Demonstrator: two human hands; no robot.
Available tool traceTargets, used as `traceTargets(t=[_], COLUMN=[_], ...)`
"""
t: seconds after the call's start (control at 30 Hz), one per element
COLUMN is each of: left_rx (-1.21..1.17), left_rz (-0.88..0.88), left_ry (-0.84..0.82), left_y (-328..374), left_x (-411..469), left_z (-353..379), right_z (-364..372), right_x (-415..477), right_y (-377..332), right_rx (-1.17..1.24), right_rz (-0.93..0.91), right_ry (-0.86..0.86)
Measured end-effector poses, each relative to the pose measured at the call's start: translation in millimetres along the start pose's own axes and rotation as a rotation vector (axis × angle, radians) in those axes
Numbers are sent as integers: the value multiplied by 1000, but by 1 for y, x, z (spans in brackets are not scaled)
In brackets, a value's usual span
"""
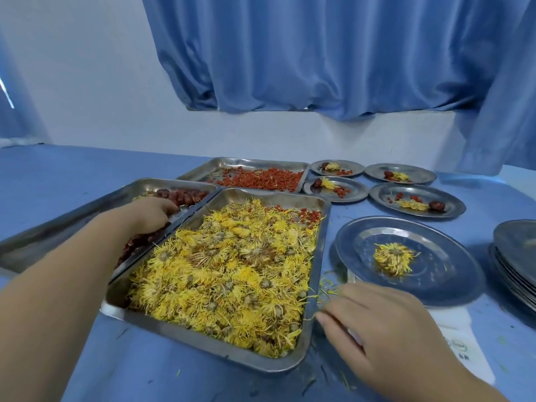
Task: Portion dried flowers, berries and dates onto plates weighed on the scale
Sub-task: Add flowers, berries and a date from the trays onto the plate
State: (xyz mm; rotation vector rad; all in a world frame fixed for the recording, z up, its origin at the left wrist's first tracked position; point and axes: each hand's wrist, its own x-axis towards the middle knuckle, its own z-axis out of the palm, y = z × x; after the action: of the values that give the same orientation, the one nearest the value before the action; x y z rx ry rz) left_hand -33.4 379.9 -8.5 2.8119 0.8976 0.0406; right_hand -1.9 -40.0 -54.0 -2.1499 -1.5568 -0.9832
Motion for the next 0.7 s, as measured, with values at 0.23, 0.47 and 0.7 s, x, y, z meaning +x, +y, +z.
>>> traceTargets(t=[0.23, 0.47, 0.7], left_rx=[25, -48, -418], left_rz=[-11, 11, 129], left_ry=[-13, 137, 311], left_y=[-8, -15, 26], left_x=[5, 2, -17], left_z=[10, 4, -9], right_z=[0, -3, -8], right_x=[1, 1, 1], right_y=[0, 0, 9], right_rx=[31, 24, 78], right_rz=[14, 47, 128], right_ry=[-11, -7, 95])
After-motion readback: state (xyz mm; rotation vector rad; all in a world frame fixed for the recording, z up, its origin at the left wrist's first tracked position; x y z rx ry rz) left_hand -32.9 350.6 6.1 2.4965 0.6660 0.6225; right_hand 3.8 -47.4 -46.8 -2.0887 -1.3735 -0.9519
